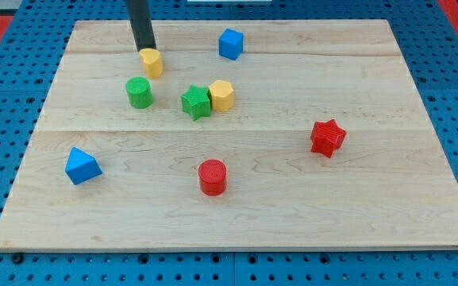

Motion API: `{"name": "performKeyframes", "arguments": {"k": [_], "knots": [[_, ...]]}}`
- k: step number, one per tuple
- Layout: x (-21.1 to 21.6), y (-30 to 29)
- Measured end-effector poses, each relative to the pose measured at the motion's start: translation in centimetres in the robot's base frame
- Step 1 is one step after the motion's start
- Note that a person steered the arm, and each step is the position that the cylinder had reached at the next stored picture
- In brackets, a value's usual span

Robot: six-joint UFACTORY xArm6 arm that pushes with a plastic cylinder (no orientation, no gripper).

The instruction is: Nudge the green circle down a bit

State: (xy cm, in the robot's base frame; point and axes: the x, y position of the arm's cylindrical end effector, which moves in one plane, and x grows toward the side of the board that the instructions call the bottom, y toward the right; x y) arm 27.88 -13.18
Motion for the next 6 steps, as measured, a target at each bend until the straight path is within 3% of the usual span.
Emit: {"name": "performKeyframes", "arguments": {"k": [3,4,6], "knots": [[6.5,3.7],[6.9,4.6],[5.7,-3.7]]}}
